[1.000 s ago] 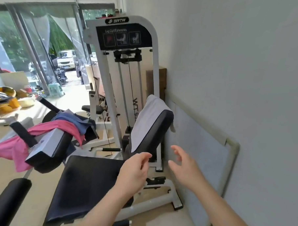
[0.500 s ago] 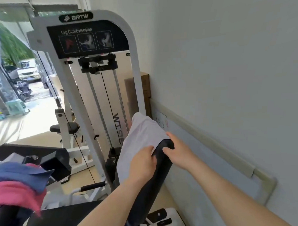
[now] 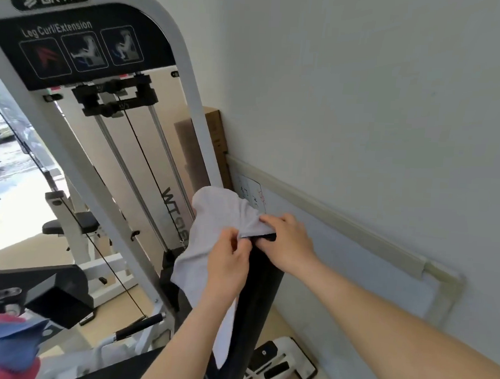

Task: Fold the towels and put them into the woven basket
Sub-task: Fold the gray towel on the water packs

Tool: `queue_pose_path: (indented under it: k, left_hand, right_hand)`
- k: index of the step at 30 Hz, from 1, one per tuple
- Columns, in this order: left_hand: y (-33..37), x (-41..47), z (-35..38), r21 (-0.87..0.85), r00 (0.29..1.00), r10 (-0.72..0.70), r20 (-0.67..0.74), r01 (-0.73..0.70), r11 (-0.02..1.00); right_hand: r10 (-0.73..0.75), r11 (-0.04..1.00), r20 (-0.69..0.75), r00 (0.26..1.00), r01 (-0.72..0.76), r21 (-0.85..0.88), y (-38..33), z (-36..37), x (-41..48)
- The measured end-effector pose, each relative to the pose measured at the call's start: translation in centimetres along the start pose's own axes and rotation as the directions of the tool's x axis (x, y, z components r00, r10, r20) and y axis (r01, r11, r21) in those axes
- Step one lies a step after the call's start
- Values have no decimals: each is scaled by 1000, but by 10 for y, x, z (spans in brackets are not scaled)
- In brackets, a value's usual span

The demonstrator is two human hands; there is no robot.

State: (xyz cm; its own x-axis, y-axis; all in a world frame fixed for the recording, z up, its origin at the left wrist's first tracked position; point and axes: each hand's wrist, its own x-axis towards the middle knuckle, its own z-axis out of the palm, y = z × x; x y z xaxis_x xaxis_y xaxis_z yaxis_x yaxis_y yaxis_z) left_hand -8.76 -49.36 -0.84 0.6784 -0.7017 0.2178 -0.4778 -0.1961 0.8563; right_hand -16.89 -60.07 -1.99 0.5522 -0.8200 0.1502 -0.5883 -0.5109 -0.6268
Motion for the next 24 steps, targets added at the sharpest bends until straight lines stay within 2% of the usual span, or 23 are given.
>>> queue_pose_path:
  k: [2, 4, 7, 9, 11, 13, 15, 18, 20, 21, 23, 24]
  left_hand:
    - [29, -17, -8, -173, 997, -31, 64, 41, 984]
    - [57, -34, -17, -273, 979, -63, 195, 116, 955]
    - [89, -59, -22, -349, 868, -7, 496, 207, 914]
    - [106, -76, -17, -365, 793, 31, 608, 245, 898]
    - [120, -93, -9, -390, 787, 44, 616, 256, 884]
    - [132, -114, 3, -424, 800, 76, 596, 232, 875]
    - [146, -141, 19, -464, 786, 128, 605, 217, 859]
    - [167, -181, 44, -524, 733, 224, 643, 207, 826]
    - [179, -204, 64, -499, 623, 281, 730, 205, 842]
    - [185, -215, 76, -469, 544, 295, 785, 212, 858]
    - [198, -234, 101, -387, 376, 306, 875, 163, 907]
    - [205, -244, 113, -342, 288, 309, 906, 70, 937]
  right_hand:
    - [-22, 989, -104, 994, 37, 145, 8, -11, -5]
    - [68, 944, -142, 988, -17, 330, 16, -36, -16]
    - [188, 792, -70, 980, -109, 601, 34, -88, -41]
    - [195, 702, 9, 981, -147, 697, 55, -127, -64]
    - [166, 782, -22, 986, -118, 612, 79, -168, -95]
    - [99, 902, -36, 994, -74, 426, 101, -214, -135]
    - [73, 968, 87, 994, -92, 232, 117, -259, -180]
    - [88, 995, 313, 946, -96, 11, 135, -321, -251]
    - [156, 988, 405, 901, -136, -77, 149, -351, -296]
    - [212, 975, 410, 887, -164, -149, 157, -363, -317]
    - [315, 932, 352, 881, -216, -293, 177, -386, -355]
    - [357, 908, 301, 884, -252, -335, 185, -396, -373]
